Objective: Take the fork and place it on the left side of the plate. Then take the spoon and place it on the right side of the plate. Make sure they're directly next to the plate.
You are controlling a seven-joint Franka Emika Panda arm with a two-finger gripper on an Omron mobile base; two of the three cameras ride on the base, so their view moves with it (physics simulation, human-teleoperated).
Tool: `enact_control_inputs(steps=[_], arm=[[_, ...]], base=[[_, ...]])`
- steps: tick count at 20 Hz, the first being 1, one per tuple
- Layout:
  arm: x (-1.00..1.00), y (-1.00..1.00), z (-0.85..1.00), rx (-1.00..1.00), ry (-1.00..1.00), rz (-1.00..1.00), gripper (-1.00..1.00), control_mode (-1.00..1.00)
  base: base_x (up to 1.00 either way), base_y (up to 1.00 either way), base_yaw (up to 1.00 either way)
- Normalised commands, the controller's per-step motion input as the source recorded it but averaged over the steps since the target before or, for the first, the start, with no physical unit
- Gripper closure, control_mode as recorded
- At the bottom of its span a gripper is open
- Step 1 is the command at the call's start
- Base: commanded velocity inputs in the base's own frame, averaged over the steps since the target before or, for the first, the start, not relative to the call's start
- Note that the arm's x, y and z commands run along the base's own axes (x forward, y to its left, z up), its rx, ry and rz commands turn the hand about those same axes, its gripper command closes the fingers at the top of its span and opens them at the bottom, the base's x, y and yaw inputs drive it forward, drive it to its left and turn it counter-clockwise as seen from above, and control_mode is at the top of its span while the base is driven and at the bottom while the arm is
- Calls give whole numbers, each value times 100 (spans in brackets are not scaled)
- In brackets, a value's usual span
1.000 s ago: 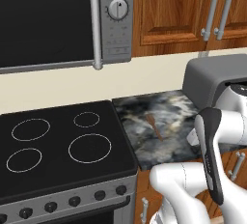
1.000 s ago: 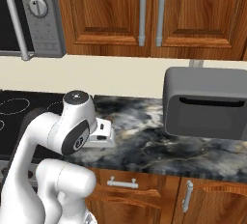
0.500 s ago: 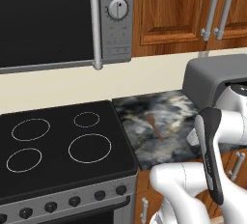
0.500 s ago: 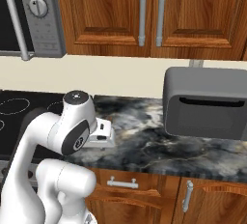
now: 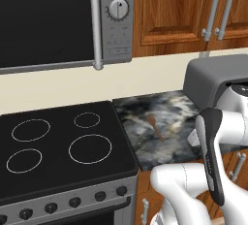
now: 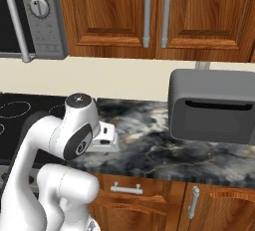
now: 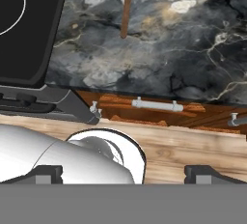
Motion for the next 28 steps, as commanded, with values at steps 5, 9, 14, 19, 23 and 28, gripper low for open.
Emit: enact_control_inputs(steps=[5,9,14,19,23,28], arm=[[0,0,0,0,0,0,-100,-100],[24,17,-2,0,-1,0,-100,-100],[82,56,0,0,-3,0,-100,-100],[54,28,-1,0,0,0,-100,-100],[8,0,-35,2,0,0,-100,-100],[63,0,-52,0,0,0,-100,-100]], base=[[0,0,0],[0,0,0],[0,0,0],[0,0,0],[0,0,0],[0,0,0]])
